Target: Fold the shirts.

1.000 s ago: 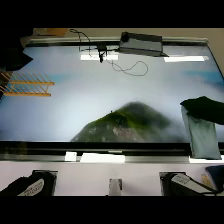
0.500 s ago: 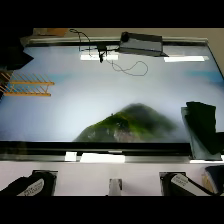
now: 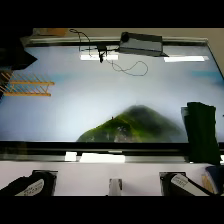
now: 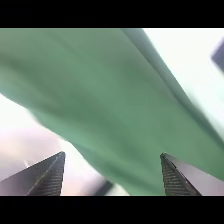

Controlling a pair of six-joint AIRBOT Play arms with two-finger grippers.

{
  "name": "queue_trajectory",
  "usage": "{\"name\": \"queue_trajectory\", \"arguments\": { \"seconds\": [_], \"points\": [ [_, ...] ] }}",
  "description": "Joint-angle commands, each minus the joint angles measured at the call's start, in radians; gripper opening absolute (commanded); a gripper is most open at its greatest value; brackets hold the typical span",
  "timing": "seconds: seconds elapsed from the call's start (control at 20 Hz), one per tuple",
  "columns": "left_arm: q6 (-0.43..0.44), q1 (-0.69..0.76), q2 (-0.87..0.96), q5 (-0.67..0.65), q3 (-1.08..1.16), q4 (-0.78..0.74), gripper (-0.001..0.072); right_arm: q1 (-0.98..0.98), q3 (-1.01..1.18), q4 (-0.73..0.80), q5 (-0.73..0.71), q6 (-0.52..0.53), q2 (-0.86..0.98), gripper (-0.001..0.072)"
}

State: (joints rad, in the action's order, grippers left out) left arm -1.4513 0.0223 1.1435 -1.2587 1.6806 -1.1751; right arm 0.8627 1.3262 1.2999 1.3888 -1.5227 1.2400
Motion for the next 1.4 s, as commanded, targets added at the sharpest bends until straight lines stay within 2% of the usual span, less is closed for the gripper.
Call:
{"name": "queue_trajectory", "arguments": {
  "seconds": [0.0, 0.1, 0.15, 0.2, 0.25, 0.3, 0.35, 0.4, 0.45, 0.55, 0.65, 1.35],
  "points": [
    [-0.021, 0.104, 0.055, 0.001, 0.002, -0.275, 0.0032, -0.14, 0.21, -0.193, -0.219, 0.11, 0.0, 0.0589],
    [-0.115, 0.201, 0.135, -0.057, 0.002, -0.608, 0.0033, -0.352, 0.279, -0.133, -0.322, 0.099, 0.0, 0.0588],
    [-0.146, 0.224, 0.188, -0.109, 0.002, -0.707, 0.0038, -0.466, 0.281, -0.051, -0.346, 0.077, 0.001, 0.0575],
    [-0.167, 0.226, 0.238, -0.162, 0.002, -0.728, 0.0113, -0.59, 0.281, 0.104, -0.324, 0.018, 0.018, 0.0541],
    [-0.229, 0.219, 0.29, -0.236, 0.0, -0.719, 0.0388, -0.698, 0.28, 0.268, -0.263, -0.093, 0.048, 0.0541],
    [-0.274, 0.213, 0.327, -0.3, -0.007, -0.692, 0.0651, -0.768, 0.28, 0.352, -0.188, -0.167, 0.084, 0.0558],
    [-0.302, 0.213, 0.335, -0.301, -0.044, -0.667, 0.07, -0.806, 0.28, 0.331, -0.112, -0.167, 0.125, 0.0603],
    [-0.309, 0.224, 0.314, -0.251, -0.106, -0.66, 0.0701, -0.813, 0.28, 0.249, -0.056, -0.168, 0.162, 0.0676],
    [-0.323, 0.235, 0.277, -0.175, -0.184, -0.66, 0.0701, -0.81, 0.28, 0.152, 0.005, -0.169, 0.197, 0.0687],
    [-0.411, 0.247, 0.216, -0.087, -0.297, -0.657, 0.0701, -0.811, 0.28, 0.074, 0.09, -0.169, 0.248, 0.0687],
    [-0.457, 0.246, 0.206, -0.076, -0.304, -0.634, 0.0701, -0.811, 0.28, 0.06, 0.105, -0.169, 0.268, 0.0687],
    [-0.443, 0.246, 0.208, -0.077, -0.302, -0.634, 0.0683, -0.811, 0.281, 0.062, 0.049, -0.169, 0.267, 0.0677]
  ]
}}
